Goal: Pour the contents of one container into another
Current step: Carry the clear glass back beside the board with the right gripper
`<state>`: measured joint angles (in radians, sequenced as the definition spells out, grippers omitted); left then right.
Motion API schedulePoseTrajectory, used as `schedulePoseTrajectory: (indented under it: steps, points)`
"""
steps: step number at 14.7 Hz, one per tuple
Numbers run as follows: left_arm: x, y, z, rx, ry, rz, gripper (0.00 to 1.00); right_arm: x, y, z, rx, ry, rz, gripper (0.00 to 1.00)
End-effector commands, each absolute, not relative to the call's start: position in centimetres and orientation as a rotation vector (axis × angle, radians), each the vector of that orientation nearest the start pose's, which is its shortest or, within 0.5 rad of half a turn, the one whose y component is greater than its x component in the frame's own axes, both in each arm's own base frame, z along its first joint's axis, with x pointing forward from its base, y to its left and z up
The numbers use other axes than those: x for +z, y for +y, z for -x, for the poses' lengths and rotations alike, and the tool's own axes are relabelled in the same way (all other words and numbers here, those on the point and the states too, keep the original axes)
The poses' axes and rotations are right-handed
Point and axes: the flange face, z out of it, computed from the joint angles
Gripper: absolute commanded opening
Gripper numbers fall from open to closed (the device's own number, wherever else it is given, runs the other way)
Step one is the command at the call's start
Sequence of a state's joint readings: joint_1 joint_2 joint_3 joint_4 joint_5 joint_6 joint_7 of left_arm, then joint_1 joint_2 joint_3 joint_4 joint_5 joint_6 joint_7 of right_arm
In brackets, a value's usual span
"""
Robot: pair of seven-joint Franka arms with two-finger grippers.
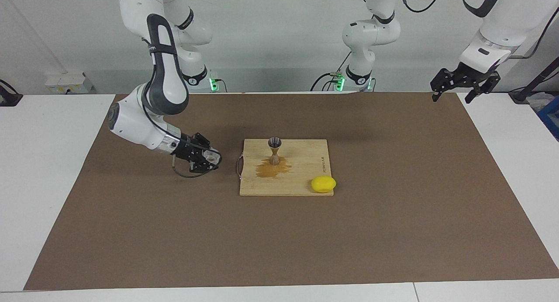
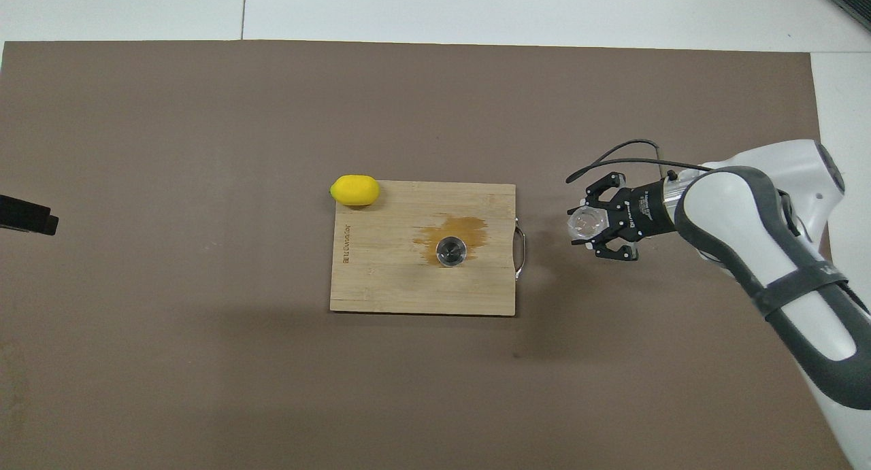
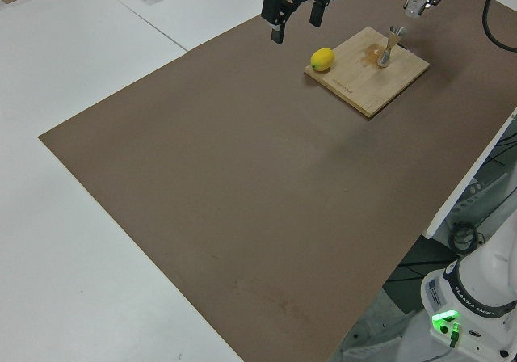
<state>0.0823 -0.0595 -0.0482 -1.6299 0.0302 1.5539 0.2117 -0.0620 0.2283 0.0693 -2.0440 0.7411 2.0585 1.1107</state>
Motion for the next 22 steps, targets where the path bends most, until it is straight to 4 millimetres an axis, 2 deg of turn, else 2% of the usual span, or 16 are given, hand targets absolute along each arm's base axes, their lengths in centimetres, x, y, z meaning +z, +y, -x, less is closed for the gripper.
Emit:
schedulePoseTrajectory:
  steps: [1,4,6,9,10,11,12,13,15,16,18,22]
  points:
    - [63.9,1.1,-53.5,0.017,0.219,3.076,1.0,30.5,-0.5,-56.1,0.757,1.789,1.806,0.0]
    - [64.8,-0.7,-53.9,-0.012,0.247,3.078,1.0,28.1,-3.9,-55.7,0.807,1.774,1.759,0.0]
    - [65.1,-1.6,-54.1,-0.013,0.253,3.079,1.0,27.0,-4.9,-55.6,0.82,1.742,1.724,0.0]
    - [65.3,-1.8,-54.0,-0.002,0.26,3.082,1.0,26.0,-5.9,-55.0,0.801,1.746,1.721,0.0]
    - [65.2,-1.5,-54.1,0.003,0.252,3.086,1.0,25.7,-6.0,-54.7,0.793,1.748,1.724,0.24]
    - [65.3,-1.8,-54.0,0.003,0.259,3.087,1.0,25.8,-6.2,-54.7,0.788,1.752,1.721,0.67]
    - [65.2,-2.2,-53.8,0.021,0.271,3.09,1.0,25.8,-6.3,-54.8,0.775,1.757,1.724,0.97]
    - [65.2,-2.1,-53.8,0.033,0.268,3.09,1.0,25.7,-6.6,-54.8,0.755,1.77,1.723,1.0]
    - [65.6,-2.3,-54.0,0.017,0.272,3.089,1.0,25.8,-7.7,-54.6,0.737,1.785,1.724,1.0]
    - [66.0,-2.4,-54.2,0.002,0.275,3.09,1.0,25.9,-8.9,-54.5,0.723,1.801,1.714,1.0]
    - [66.3,-2.6,-54.4,-0.01,0.277,3.089,1.0,26.2,-9.6,-54.3,0.704,1.809,1.76,1.0]
    - [66.2,-4.0,-54.3,-0.007,0.277,3.088,1.0,29.6,-9.6,-54.9,0.532,1.761,2.049,1.0]
